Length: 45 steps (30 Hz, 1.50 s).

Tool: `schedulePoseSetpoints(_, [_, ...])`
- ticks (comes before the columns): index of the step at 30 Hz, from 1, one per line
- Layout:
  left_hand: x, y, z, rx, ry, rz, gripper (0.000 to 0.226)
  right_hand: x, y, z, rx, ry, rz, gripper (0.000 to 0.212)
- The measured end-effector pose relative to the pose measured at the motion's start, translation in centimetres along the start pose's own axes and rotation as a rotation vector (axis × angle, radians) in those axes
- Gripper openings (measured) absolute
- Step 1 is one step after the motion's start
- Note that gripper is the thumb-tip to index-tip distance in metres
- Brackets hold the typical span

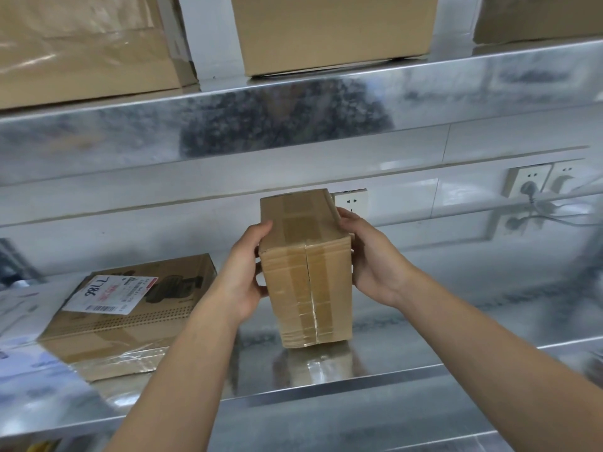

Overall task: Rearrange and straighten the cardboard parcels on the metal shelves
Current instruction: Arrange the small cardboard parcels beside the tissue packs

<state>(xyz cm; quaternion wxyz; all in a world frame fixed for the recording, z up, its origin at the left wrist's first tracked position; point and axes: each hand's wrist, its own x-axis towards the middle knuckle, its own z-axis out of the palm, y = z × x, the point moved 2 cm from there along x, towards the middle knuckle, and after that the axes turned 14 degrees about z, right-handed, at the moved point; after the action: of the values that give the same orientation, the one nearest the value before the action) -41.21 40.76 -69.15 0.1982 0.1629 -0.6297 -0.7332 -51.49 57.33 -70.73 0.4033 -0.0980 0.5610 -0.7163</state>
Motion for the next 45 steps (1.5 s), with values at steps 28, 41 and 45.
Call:
schedulePoseSetpoints(28, [0.5, -0.2, -0.1, 0.109, 0.009, 0.042, 0.023, 0.9, -0.5, 0.9, -0.267, 0.128, 0.089, 0.052])
schedulePoseSetpoints(41, [0.9, 0.1, 0.5, 0.053, 0.012, 0.027, 0.014, 0.9, -0.9, 1.4, -0.264, 0.168, 0.088, 0.052])
schedulePoseSetpoints(45, [0.8, 0.0, 0.3, 0.034, 0.022, 0.023, 0.014, 0.8, -0.8, 1.6, -0.249, 0.170, 0.094, 0.051])
